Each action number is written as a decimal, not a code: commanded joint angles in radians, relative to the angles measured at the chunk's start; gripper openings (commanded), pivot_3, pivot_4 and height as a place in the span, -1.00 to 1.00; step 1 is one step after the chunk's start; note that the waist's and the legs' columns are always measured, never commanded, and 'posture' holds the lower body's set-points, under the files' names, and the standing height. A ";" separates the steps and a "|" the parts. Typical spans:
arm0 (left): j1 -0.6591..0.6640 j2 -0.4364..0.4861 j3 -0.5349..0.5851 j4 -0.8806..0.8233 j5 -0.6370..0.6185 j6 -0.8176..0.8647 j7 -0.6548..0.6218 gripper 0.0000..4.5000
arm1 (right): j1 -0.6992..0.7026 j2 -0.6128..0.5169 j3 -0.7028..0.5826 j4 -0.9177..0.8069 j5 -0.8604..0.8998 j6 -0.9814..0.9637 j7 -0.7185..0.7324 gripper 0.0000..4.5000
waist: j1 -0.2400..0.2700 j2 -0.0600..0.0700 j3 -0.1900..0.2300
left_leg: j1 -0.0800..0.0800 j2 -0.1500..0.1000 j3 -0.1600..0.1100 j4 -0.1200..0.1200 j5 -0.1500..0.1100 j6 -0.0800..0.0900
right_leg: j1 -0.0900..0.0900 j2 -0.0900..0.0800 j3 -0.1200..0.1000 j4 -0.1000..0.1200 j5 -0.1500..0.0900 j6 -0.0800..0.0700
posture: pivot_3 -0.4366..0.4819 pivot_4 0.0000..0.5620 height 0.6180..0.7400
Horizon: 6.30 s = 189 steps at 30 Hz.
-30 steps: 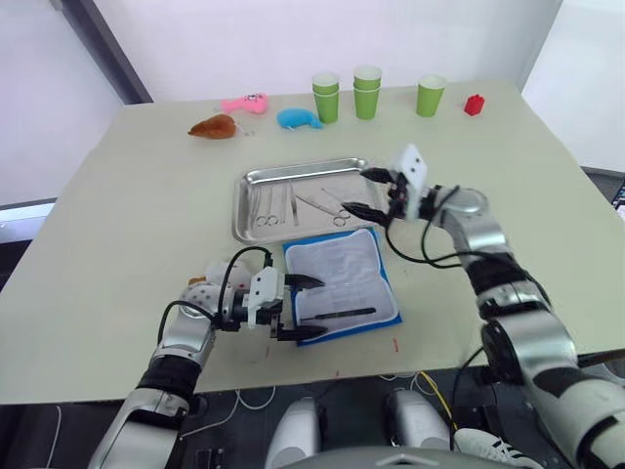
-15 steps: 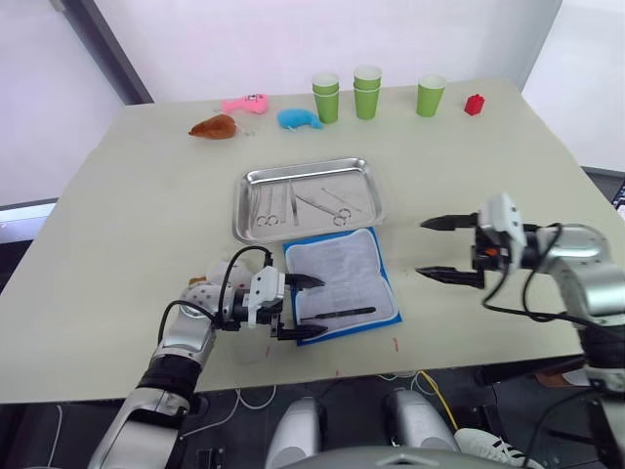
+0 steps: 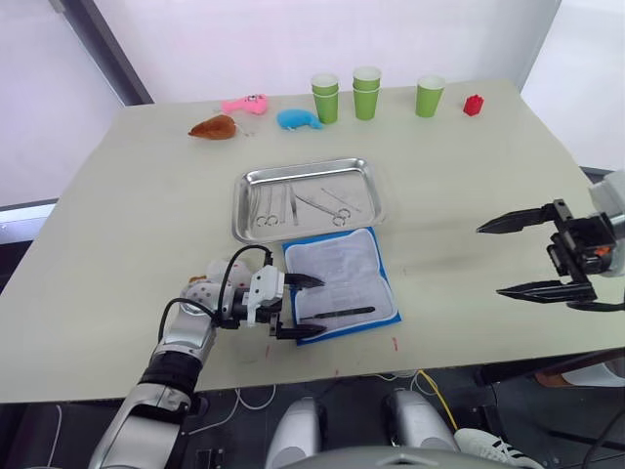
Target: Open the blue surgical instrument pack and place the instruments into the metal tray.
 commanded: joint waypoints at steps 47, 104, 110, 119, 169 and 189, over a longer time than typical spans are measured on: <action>0.082 0.036 -0.059 0.095 0.097 0.063 0.024 1.00 | -0.128 0.538 0.643 0.465 -0.719 -0.448 -0.367 0.99 | -0.004 -0.002 -0.010 | 0.002 0.001 0.000 -0.001 0.000 0.000 | 0.002 0.002 0.001 0.002 0.000 0.000 | -0.05 -0.47 1.00; 0.094 0.030 -0.063 0.083 0.098 0.066 0.031 1.00 | -0.226 0.329 0.581 -0.063 -0.688 -0.047 -0.302 -0.97 | -0.007 -0.007 0.000 | 0.011 0.001 0.000 -0.009 0.000 0.000 | 0.007 0.001 0.001 -0.002 -0.001 -0.002 | -0.05 -0.47 1.00; 0.090 0.026 -0.064 0.085 0.099 0.068 0.032 1.00 | -0.223 0.273 0.555 -0.052 -0.668 -0.082 -0.286 -0.97 | -0.005 -0.007 0.000 | 0.011 0.000 0.001 -0.009 0.000 0.000 | 0.007 0.000 0.001 -0.003 -0.001 -0.002 | -0.05 -0.47 1.00; 0.087 0.023 -0.065 0.087 0.099 0.069 0.033 1.00 | -0.217 0.197 0.499 0.008 -0.628 -0.161 -0.261 -0.97 | -0.004 -0.007 0.001 | 0.011 0.000 0.001 -0.010 0.000 0.000 | 0.007 0.000 0.001 -0.003 -0.001 -0.002 | -0.05 -0.47 1.00; 0.101 0.044 -0.045 0.068 0.091 0.074 0.048 1.00 | -0.799 0.797 0.331 0.979 -0.736 -0.029 -1.042 -0.97 | -0.005 0.003 -0.001 | 0.004 0.000 0.001 -0.012 0.001 0.001 | 0.000 0.002 0.003 0.001 0.001 0.001 | -0.05 -0.47 1.00; 0.124 0.044 -0.042 0.056 0.087 0.071 0.062 1.00 | -0.907 0.931 0.301 1.333 -0.793 -0.109 -1.168 -0.97 | -0.014 0.003 -0.001 | 0.003 0.000 0.001 -0.011 0.001 0.002 | 0.000 0.002 0.004 0.001 0.001 0.001 | -0.05 -0.47 1.00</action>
